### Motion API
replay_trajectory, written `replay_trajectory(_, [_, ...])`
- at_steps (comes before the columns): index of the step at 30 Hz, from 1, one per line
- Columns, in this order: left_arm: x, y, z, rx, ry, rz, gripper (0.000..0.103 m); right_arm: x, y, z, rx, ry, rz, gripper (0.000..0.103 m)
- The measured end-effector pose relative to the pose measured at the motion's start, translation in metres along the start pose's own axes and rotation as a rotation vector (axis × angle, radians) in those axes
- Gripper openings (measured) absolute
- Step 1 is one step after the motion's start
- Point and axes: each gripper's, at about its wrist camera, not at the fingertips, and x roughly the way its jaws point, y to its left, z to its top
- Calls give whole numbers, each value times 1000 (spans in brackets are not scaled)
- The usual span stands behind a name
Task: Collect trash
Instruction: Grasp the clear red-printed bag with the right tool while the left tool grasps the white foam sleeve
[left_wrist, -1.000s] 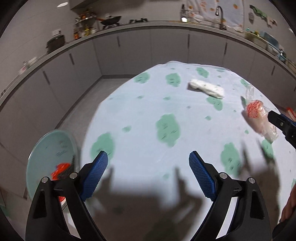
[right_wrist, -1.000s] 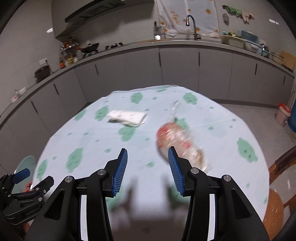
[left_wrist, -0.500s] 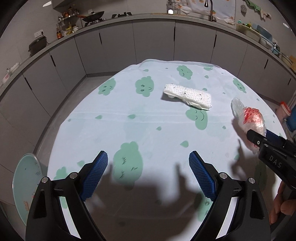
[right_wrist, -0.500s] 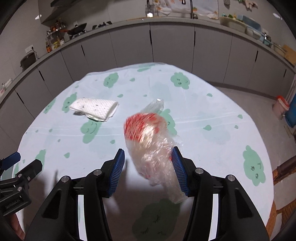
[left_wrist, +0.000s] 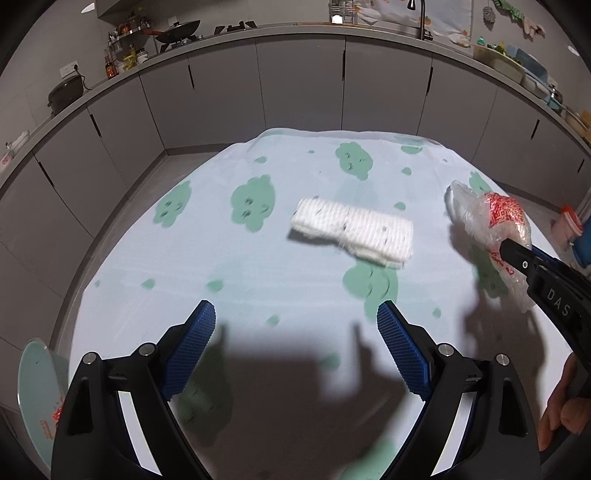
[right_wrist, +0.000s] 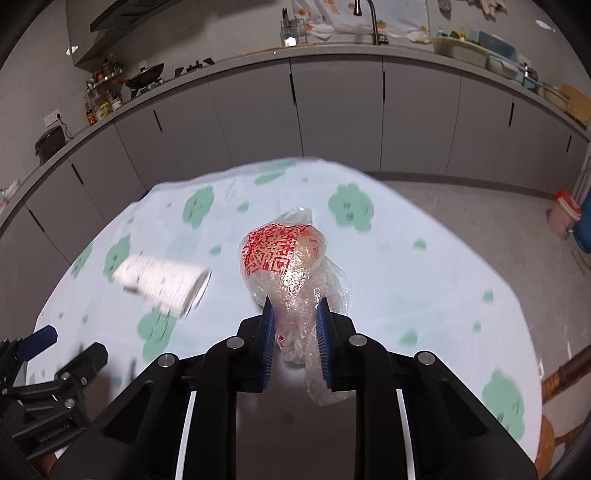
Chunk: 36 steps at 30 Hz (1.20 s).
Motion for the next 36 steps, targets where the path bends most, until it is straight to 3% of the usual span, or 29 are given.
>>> replay_trajectory(10, [40, -38, 47, -11, -22, 16, 87, 18, -18, 25, 33, -25, -8, 22])
replay_trajectory(16, [68, -53, 55, -18, 35, 7, 72, 30, -21, 15, 56, 12, 7, 22])
replay_trajectory(24, [76, -62, 53, 0, 31, 21, 66, 33, -17, 7, 36, -1, 5, 22])
replay_trajectory(26, [76, -65, 53, 17, 24, 19, 62, 32, -17, 6, 36, -1, 5, 22])
replay_trajectory(31, [73, -68, 54, 46, 25, -24, 34, 28, -17, 4, 48, 9, 11, 22])
replay_trajectory(36, [62, -61, 49, 40, 27, -50, 27, 12, -18, 0, 60, -4, 18, 22])
